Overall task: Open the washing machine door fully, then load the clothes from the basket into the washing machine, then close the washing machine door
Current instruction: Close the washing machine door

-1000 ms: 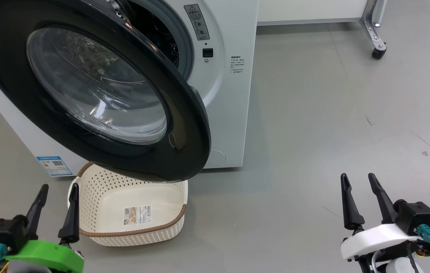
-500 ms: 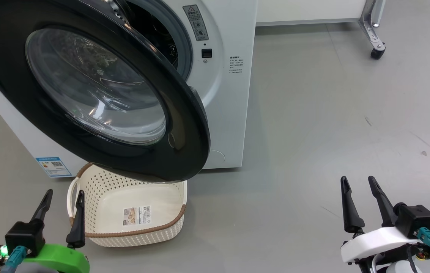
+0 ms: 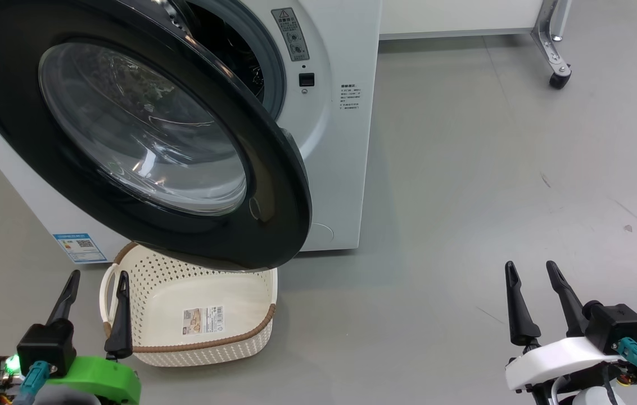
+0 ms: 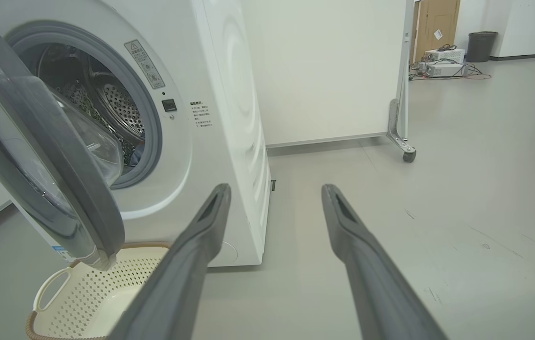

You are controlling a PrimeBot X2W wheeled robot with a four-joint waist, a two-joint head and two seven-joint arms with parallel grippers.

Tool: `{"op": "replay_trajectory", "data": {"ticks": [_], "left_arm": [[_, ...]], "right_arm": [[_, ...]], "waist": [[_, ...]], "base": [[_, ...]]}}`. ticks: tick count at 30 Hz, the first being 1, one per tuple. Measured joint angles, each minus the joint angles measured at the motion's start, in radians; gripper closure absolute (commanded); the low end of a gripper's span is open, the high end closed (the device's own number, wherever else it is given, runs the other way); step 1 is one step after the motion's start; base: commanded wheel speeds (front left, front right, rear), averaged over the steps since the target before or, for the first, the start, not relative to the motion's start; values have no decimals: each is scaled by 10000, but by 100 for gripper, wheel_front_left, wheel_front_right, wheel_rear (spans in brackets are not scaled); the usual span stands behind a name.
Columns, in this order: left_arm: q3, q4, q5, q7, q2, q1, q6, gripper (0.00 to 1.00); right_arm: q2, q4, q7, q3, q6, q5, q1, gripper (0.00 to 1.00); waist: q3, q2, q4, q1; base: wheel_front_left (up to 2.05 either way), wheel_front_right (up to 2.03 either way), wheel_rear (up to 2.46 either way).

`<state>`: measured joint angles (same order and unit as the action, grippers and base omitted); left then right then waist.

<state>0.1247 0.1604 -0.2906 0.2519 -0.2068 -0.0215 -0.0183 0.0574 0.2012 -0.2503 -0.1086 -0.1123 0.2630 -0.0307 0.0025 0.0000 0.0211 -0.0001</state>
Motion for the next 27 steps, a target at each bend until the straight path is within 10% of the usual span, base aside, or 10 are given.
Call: {"op": "replay_trajectory", "data": {"ticks": [27], "left_arm": [[-499,265,267,2,500,-6,88,0]], "right_arm": [[-12,2,0,36,-2,-10,-81,0]], "waist": [[28,0,0,0]], "base": [[0,0,0]]}}
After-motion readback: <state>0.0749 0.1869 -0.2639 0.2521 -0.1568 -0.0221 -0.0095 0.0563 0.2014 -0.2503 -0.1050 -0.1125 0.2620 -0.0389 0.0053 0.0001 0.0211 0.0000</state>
